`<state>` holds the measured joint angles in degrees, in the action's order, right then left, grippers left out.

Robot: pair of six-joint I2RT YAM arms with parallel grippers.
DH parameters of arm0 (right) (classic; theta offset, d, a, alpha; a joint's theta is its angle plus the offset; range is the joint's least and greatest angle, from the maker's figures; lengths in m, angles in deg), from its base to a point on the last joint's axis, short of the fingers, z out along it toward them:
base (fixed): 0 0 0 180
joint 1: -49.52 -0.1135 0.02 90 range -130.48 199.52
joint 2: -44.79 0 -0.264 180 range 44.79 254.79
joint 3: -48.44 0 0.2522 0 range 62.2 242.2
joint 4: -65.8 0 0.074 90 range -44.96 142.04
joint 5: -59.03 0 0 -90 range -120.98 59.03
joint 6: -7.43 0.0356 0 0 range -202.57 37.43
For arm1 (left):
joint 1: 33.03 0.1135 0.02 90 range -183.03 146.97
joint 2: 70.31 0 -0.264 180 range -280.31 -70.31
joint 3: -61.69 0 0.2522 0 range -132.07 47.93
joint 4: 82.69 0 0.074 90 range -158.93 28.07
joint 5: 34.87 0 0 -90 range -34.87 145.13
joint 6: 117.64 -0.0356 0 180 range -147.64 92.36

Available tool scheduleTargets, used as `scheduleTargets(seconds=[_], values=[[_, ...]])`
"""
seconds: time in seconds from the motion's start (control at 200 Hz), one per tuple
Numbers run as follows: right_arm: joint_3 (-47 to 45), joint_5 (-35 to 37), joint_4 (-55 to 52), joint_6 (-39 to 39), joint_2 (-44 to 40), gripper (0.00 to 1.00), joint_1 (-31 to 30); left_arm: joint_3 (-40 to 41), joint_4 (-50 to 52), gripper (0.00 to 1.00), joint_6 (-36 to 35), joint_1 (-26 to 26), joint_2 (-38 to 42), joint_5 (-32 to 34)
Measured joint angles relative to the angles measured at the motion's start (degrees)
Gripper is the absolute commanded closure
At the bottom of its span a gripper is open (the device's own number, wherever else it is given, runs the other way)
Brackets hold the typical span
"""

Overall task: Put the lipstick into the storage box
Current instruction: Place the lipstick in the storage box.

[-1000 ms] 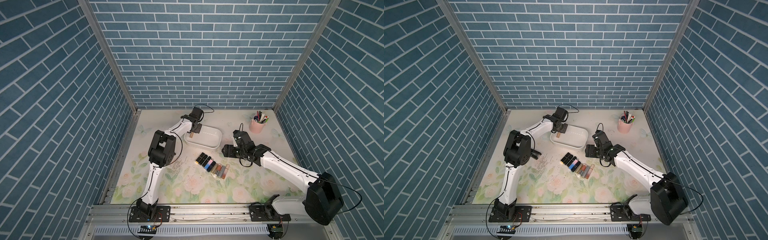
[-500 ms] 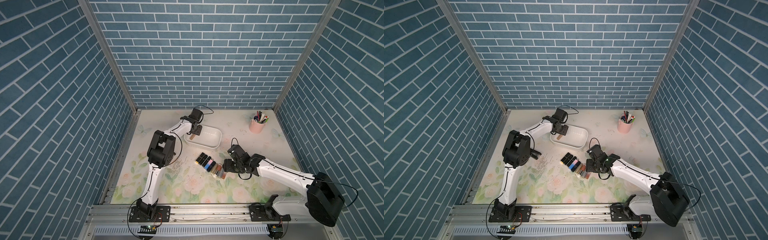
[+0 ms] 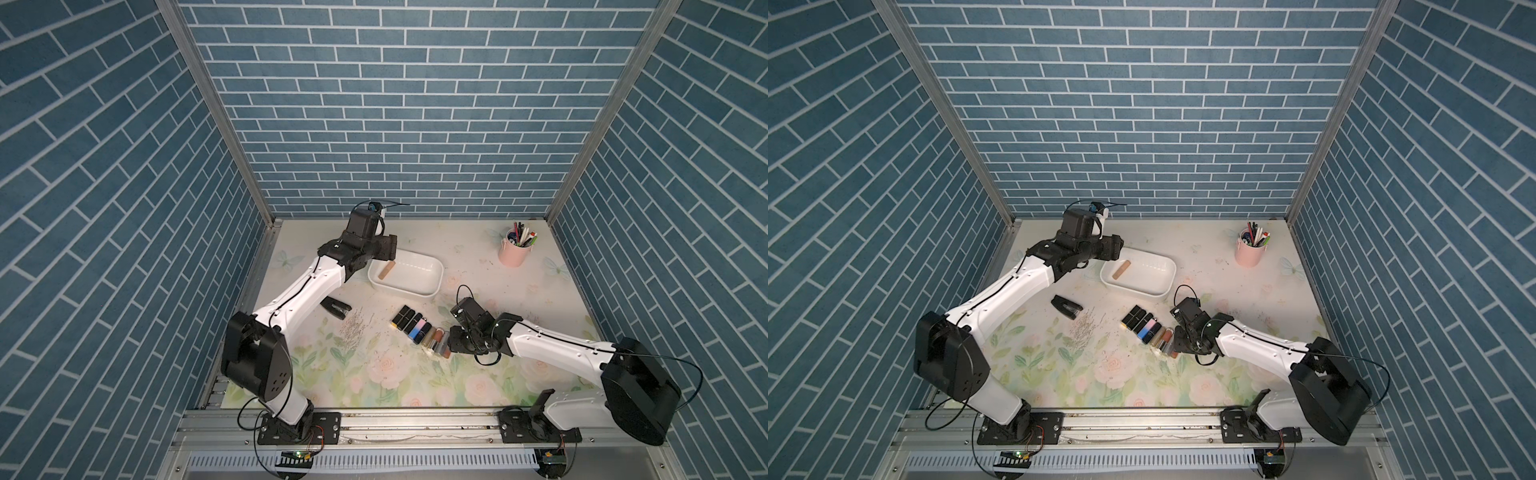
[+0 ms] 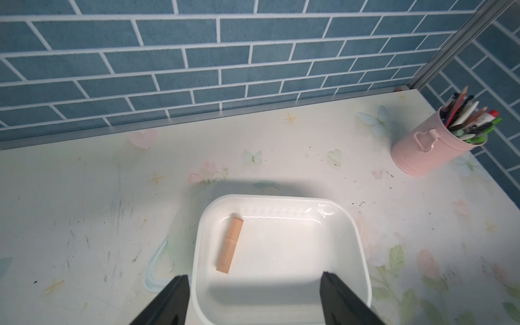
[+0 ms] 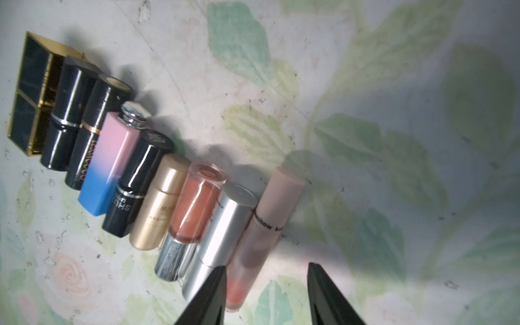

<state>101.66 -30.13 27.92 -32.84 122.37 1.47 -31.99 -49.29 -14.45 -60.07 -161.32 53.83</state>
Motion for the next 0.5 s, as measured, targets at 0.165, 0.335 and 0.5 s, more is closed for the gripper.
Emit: scheduleTargets(seconds=[0.165,0.335,0.5], values=[[0.0,0.02,0.74,0.02,1.95,0.5,-0.94,3.67,-0.68,0.19,1.18,0.0,3.1,-1.42],[0.04,0.07,0.85,0.15,3.21,0.52,-1.7,6.54,-0.61,0.18,1.36,-0.02,5.6,-1.38],[0.26,0.5,0.57,0.57,3.98,0.56,-2.38,7.5,-0.72,0.17,1.38,-0.02,6.69,-1.53]])
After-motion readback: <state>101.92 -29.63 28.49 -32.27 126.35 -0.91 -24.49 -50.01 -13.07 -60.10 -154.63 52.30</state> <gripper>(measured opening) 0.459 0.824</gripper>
